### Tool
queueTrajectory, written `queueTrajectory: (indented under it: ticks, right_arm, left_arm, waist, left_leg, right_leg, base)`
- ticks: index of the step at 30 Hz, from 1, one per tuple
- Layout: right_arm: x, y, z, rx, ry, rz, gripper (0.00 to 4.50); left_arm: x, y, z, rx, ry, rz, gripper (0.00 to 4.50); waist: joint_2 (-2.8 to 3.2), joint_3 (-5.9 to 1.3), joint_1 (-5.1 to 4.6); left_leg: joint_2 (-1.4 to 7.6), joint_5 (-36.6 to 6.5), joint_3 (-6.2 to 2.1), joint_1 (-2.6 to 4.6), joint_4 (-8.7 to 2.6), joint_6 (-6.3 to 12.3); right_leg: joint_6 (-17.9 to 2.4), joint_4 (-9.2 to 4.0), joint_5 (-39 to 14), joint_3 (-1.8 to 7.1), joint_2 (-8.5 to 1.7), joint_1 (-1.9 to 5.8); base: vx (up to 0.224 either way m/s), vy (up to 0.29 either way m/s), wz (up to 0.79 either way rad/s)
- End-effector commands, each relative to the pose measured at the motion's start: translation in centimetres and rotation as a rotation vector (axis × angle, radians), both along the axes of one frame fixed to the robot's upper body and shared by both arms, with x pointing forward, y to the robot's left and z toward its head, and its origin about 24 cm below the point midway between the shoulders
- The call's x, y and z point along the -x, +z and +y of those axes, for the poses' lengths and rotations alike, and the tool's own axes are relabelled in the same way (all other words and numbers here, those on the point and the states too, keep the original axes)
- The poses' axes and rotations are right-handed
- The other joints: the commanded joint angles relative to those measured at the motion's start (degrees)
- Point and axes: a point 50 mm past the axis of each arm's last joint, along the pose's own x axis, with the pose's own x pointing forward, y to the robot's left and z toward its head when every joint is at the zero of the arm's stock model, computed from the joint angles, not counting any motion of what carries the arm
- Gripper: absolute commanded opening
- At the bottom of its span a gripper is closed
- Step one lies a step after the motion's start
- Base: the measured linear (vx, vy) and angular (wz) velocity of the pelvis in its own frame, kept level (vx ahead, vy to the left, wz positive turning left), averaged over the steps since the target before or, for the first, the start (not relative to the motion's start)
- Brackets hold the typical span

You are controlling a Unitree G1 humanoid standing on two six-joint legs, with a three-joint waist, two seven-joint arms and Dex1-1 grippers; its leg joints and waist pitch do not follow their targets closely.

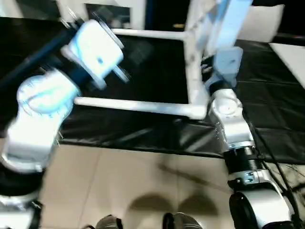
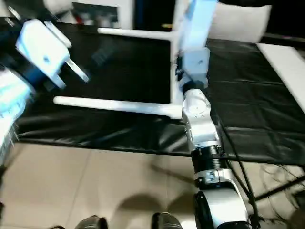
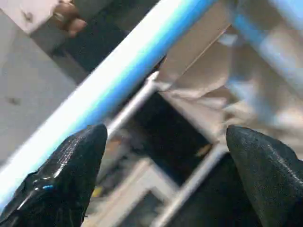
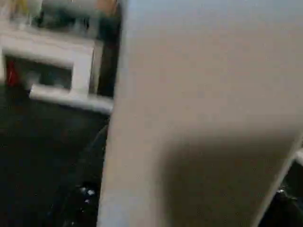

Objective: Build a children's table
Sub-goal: Flip table

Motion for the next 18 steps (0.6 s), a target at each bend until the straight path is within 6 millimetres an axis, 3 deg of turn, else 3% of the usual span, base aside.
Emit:
queueTrajectory:
  ticks: [1,8,11,13,18]
  right_arm:
    - [-0.1,-0.8,-0.1,0.002,-0.025,0.051,3.13]
    - [-0.5,-2.2,0.3,-0.043,-0.032,0.136,3.16]
    - [-0.7,-2.5,0.2,-0.051,-0.035,0.147,3.16]
    - [-1.0,-2.4,0.0,-0.071,-0.037,0.142,2.89]
    - [-1.1,-2.2,0.0,-0.078,-0.018,0.131,2.5]
  left_arm:
    - [-0.4,0.7,0.1,-0.072,0.063,-0.088,4.5]
    - [-1.7,2.4,0.2,-0.148,0.161,-0.258,4.5]
    - [-2.2,2.8,0.2,-0.162,0.172,-0.288,4.5]
    - [-2.8,3.1,-0.1,-0.174,0.154,-0.291,4.5]
    - [-3.9,3.4,-0.1,-0.2,0.18,-0.301,4.5]
  waist:
    - [0.77,-4.74,0.25]
    - [0.99,-5.12,0.5]
    - [1.22,-5.18,0.65]
    - [1.49,-5.34,0.87]
    - [1.34,-5.29,1.04]
  left_leg:
    - [1.99,-11.15,-0.72,1.03,-4.53,-2.29]
    - [2.12,-9.53,-0.69,1.16,-4.38,-2.51]
    - [2.05,-9.99,-0.65,1.18,-4.31,-2.62]
    - [2.0,-10.43,-0.67,1.37,-4.23,-2.72]
    - [2.08,-10.32,-0.72,1.27,-4.26,-2.69]
  right_leg:
    - [-7.91,-3.32,-13.22,2.97,-3.01,3.63]
    - [-10.79,-2.75,-9.17,2.88,-3.17,3.83]
    - [-11.14,-2.86,-9.4,2.86,-3.19,3.79]
    - [-11.63,-2.79,-9.17,2.83,-3.27,3.72]
    - [-12.06,-2.67,-8.73,2.8,-3.29,3.86]
  base:
    - [0.0,0.0,0.0]
    - [0.0,0.0,0.0]
    - [0.0,0.0,0.0]
    - [0.0,0.0,0.0]
    - [0.0,0.0,0.0]
